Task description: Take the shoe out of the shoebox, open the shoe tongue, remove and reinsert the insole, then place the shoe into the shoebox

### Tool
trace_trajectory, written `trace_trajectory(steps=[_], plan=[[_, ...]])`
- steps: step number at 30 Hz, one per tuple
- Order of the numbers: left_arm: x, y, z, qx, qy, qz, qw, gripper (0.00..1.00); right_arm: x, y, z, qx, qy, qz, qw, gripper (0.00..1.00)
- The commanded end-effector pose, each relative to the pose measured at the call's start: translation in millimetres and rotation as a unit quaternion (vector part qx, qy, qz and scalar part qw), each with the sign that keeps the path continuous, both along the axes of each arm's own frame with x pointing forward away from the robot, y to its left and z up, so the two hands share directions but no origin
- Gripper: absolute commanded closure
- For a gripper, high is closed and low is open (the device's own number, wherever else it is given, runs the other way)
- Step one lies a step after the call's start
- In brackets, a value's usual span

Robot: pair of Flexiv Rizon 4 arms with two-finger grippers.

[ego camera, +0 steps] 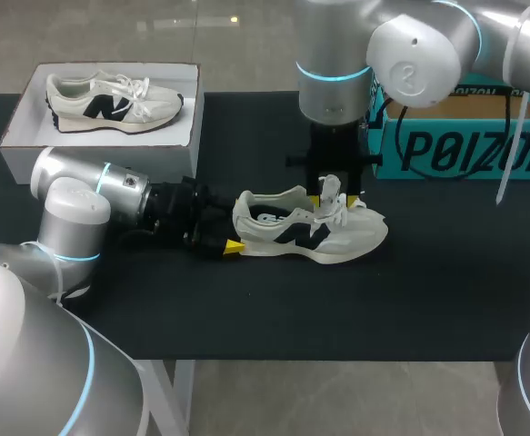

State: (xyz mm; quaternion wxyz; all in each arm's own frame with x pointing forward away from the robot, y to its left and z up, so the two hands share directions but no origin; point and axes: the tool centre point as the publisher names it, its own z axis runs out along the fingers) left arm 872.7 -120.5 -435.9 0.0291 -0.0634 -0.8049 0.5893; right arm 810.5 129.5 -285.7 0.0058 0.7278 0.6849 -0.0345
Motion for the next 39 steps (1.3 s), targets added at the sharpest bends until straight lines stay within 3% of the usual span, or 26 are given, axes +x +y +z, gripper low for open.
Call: trace_trajectory(steps=[1,3,5,6,7,34,39], plan=[[-0.5,-1,0,0.002,0.000,0.000,1.000,1.00,-17.7,7,18,0.042,0.016,0.106,0.993,0.00],[-0.5,-1,0,0.002,0.000,0.000,1.000,1.00,-24.9,17,22,0.020,0.024,0.179,0.983,0.00],[-0.5,-1,0,0.002,0.000,0.000,1.000,1.00,-38.4,33,20,0.018,0.071,0.333,0.940,0.00],[-0.5,-1,0,0.002,0.000,0.000,1.000,1.00,-38.7,35,18,0.028,0.091,0.364,0.927,0.00],[-0.5,-1,0,0.002,0.000,0.000,1.000,1.00,-41.5,39,22,0.045,0.079,0.370,0.924,0.00],[-0.5,-1,0,0.002,0.000,0.000,1.000,1.00,-41.5,39,22,0.045,0.079,0.370,0.924,0.00],[-0.5,-1,0,0.002,0.000,0.000,1.000,1.00,-43.4,59,31,0.047,0.031,0.394,0.917,0.00]])
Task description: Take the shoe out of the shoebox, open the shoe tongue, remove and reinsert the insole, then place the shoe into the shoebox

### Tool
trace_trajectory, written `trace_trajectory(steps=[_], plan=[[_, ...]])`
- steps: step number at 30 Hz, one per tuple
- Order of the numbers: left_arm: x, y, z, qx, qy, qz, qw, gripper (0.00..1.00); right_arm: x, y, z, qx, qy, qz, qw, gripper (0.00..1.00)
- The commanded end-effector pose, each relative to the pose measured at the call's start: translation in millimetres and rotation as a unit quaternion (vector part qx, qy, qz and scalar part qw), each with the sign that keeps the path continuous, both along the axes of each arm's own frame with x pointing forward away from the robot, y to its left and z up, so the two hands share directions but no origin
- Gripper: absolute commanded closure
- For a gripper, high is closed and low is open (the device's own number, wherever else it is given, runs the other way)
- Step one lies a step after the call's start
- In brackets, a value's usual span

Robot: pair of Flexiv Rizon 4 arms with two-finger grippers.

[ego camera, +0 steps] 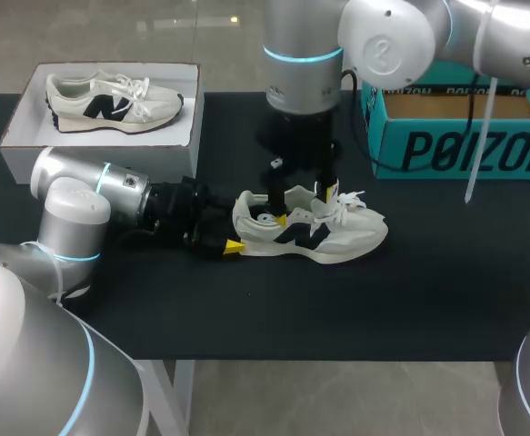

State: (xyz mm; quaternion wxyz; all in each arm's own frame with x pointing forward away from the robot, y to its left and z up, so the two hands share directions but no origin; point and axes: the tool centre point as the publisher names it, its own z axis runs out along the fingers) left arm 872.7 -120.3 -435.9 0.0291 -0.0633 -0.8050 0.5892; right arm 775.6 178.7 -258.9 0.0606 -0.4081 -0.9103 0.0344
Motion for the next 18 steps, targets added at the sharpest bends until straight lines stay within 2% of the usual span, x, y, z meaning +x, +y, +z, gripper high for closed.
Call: trace_trajectory(steps=[1,2,3,5,6,7,18], plan=[[-0.4,-1,0,0.002,0.000,0.000,1.000,1.00,-9.7,14,5,0.015,-0.045,0.038,0.998,0.00],[-0.4,-1,0,0.002,0.000,0.000,1.000,1.00,-10.3,17,5,0.033,-0.047,0.050,0.997,0.00],[-0.4,-1,0,0.002,0.000,0.000,1.000,1.00,-9.7,19,3,0.028,-0.045,0.055,0.997,0.00],[-0.4,-1,0,0.002,0.000,0.000,1.000,1.00,-8.4,25,-3,0.044,-0.063,0.132,0.988,0.00],[-0.4,-1,0,0.002,0.000,0.000,1.000,1.00,-8.1,26,-5,0.026,-0.071,0.151,0.986,0.00],[-0.4,-1,0,0.002,0.000,0.000,1.000,1.00,-6.6,27,-7,0.051,-0.077,0.189,0.978,0.00],[-0.4,-1,0,0.002,0.000,0.000,1.000,1.00,-6.6,27,-7,0.051,-0.077,0.189,0.978,0.00]])
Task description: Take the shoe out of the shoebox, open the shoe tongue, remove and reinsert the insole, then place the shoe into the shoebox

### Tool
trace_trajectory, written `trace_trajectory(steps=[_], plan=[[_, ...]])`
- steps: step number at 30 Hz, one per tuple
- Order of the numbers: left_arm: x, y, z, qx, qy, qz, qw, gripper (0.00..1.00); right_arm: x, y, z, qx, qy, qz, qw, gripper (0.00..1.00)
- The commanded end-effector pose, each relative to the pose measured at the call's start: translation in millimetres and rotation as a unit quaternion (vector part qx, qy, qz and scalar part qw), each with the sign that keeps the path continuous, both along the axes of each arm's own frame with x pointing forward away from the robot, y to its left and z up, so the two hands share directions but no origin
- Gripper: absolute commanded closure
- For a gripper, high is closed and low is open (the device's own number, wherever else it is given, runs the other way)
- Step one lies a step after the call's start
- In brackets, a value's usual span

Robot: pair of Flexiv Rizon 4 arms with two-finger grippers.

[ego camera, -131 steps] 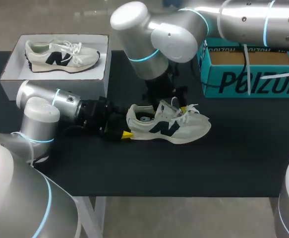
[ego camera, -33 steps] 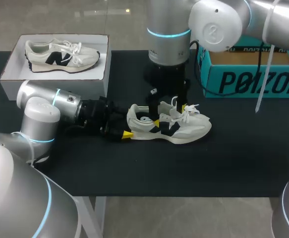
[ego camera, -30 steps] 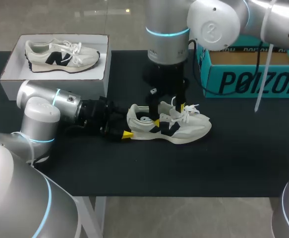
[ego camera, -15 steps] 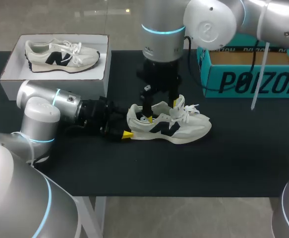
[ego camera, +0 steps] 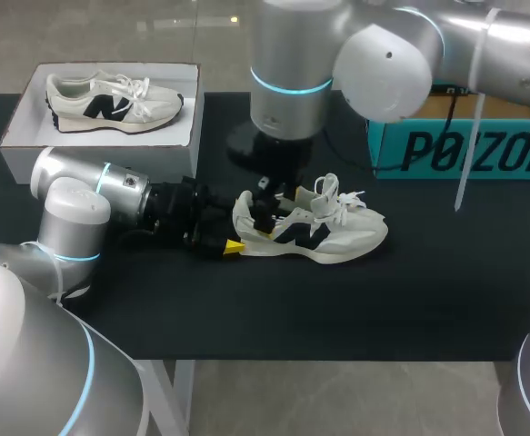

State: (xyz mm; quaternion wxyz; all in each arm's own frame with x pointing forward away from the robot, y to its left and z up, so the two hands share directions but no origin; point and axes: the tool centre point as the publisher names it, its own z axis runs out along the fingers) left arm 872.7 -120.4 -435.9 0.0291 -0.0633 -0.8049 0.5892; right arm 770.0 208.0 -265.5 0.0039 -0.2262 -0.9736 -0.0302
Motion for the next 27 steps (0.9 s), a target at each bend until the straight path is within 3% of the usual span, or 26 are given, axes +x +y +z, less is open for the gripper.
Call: trace_trajectory(steps=[1,6,8,11,19,20,21,22,27], plan=[[-0.5,-1,0,0.002,0.000,0.000,1.000,1.00,-1.1,-2,0,0.003,-0.001,0.000,1.000,0.00],[-0.5,-1,0,0.002,0.000,0.000,1.000,1.00,-1.1,-2,0,0.003,-0.001,0.000,1.000,0.00],[-0.5,-1,0,0.002,0.000,0.000,1.000,1.00,3.0,4,-4,-0.003,0.012,0.059,0.998,0.00],[-0.5,-1,0,0.002,0.000,0.000,1.000,1.00,8.8,2,-10,0.014,0.036,0.094,0.995,0.00],[-0.5,-1,0,0.002,0.000,0.000,1.000,1.00,27.0,-6,-21,-0.001,0.033,0.099,0.994,0.00],[-0.5,-1,0,0.002,0.000,0.000,1.000,1.00,29.5,-7,-22,0.002,0.029,0.096,0.995,0.58],[-0.5,-1,0,0.002,0.000,0.000,1.000,1.00,32.9,-8,-25,0.007,0.027,0.090,0.996,0.83],[-0.5,-1,0,0.002,0.000,0.000,1.000,1.00,35.7,-9,-27,0.009,0.025,0.089,0.996,1.00],[-0.5,-1,0,0.002,0.000,0.000,1.000,1.00,49.7,-16,-39,0.027,0.017,0.085,0.996,1.00]])
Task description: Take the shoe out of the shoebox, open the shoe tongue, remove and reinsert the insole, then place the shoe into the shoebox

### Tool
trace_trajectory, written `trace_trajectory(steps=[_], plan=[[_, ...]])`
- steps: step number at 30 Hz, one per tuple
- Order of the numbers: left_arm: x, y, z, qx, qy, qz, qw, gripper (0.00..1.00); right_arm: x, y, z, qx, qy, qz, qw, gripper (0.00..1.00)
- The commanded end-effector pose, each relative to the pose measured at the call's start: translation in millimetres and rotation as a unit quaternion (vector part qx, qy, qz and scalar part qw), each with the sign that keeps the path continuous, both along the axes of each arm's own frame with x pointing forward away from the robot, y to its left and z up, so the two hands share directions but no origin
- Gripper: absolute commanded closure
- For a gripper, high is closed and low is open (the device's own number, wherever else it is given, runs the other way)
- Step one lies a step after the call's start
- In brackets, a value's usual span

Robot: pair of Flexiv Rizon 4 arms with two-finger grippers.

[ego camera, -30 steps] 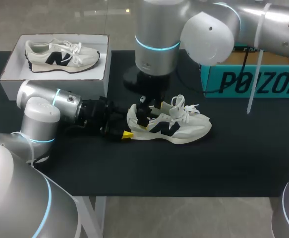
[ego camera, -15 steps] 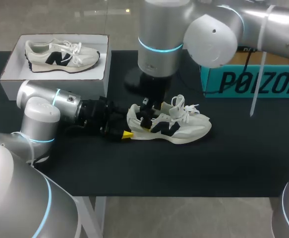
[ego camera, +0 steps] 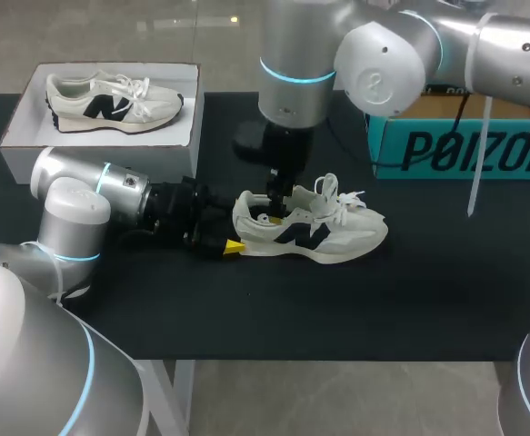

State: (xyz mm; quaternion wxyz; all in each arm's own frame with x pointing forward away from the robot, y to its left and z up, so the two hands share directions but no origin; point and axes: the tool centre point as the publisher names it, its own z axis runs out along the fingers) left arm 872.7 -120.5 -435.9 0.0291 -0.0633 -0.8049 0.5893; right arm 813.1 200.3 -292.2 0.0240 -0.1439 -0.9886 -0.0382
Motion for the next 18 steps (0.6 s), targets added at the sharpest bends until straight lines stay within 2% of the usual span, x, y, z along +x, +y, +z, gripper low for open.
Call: trace_trajectory(steps=[1,8,18], plan=[[-0.4,-1,0,0.002,0.000,0.000,1.000,1.00,9.4,-9,-15,0.015,0.003,0.002,1.000,1.00],[-0.4,-1,0,0.002,0.000,0.000,1.000,1.00,30.0,-11,-29,-0.003,-0.020,0.005,1.000,1.00],[-0.4,-1,0,0.002,0.000,0.000,1.000,1.00,57.7,-19,-37,-0.017,-0.030,-0.001,0.999,1.00]])
